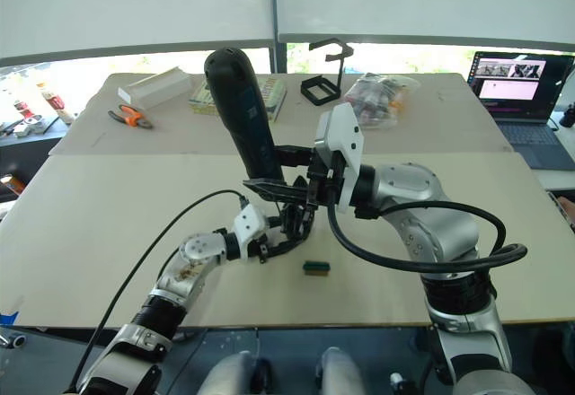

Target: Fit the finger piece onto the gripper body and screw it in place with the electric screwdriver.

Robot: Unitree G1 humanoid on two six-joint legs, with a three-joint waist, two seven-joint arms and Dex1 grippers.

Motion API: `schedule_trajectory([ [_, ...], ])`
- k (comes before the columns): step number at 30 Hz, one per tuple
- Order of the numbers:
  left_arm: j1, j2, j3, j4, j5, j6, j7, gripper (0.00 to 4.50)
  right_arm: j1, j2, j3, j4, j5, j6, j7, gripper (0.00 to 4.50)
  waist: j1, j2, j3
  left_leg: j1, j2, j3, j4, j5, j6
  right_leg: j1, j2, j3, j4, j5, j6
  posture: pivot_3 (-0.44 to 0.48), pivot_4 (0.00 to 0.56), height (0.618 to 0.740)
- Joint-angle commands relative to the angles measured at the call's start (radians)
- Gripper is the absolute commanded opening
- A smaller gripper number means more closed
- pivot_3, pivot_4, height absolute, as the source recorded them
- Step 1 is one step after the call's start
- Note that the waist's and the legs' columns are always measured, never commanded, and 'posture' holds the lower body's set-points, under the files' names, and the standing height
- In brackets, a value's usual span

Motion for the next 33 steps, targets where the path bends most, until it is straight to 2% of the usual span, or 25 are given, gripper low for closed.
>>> schedule_trajectory([
  [1,-0.011,0.000,-0.003,-0.047,-0.013,0.005,-0.007,2.30,-0.023,0.008,-0.020,-0.022,0.006,-0.038,0.001,1.92,0.000,0.000,0.000,0.000,0.000,0.000,0.000,0.000,0.000,0.000,0.000,0.000,0.000,0.000,0.000,0.000,0.150,0.740],
  [33,-0.016,-0.002,-0.002,-0.044,-0.013,0.004,-0.005,2.30,-0.019,-0.011,-0.009,-0.047,-0.009,-0.084,0.036,1.92,0.000,0.000,0.000,0.000,0.000,0.000,0.000,0.000,0.000,0.000,0.000,0.000,0.000,0.000,0.000,0.000,0.150,0.740],
])
